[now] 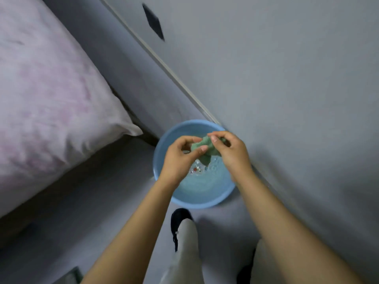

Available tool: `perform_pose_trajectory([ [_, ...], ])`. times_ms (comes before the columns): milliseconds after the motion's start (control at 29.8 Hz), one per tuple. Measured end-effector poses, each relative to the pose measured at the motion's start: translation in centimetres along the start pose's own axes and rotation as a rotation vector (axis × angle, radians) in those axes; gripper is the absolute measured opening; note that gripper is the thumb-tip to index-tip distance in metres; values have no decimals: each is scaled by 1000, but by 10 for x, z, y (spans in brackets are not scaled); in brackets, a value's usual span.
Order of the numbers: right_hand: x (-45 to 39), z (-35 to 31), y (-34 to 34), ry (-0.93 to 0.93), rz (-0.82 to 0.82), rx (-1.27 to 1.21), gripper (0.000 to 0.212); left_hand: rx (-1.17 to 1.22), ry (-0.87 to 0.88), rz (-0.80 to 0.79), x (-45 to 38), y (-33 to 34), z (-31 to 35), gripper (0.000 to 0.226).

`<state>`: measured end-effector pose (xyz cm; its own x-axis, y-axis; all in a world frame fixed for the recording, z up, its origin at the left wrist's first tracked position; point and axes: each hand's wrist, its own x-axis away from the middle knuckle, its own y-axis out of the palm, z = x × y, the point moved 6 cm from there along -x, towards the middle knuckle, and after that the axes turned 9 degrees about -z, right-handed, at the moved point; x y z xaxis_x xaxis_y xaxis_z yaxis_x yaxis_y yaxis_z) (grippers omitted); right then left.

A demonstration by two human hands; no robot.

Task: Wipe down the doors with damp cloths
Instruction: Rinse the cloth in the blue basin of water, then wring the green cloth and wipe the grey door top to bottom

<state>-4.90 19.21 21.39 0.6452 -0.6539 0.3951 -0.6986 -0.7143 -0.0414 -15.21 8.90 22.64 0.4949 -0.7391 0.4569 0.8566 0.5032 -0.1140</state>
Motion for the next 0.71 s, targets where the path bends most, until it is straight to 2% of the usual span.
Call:
perform_pose_trajectory([
  [202,122,-198,-32,-104,-74,21,22,-3,44,-32,135,3,186,20],
  [302,179,-276,-43,-148,-128,0,24,52,32,-77,189,11,256,19],
  [369,215,-321,-51,-179,-156,-20,27,155,-14,-117,222,16,291,26],
  [437,249,-357,-57,-216,-185,-6,28,249,-40,-201,250,23,320,32],
  [537,294,-396,-68,-273,-169,56,28,271,-21,-344,283,32,357,36],
  [705,378,-414,-92,-317,40,90,20,178,87,-507,335,52,395,26],
])
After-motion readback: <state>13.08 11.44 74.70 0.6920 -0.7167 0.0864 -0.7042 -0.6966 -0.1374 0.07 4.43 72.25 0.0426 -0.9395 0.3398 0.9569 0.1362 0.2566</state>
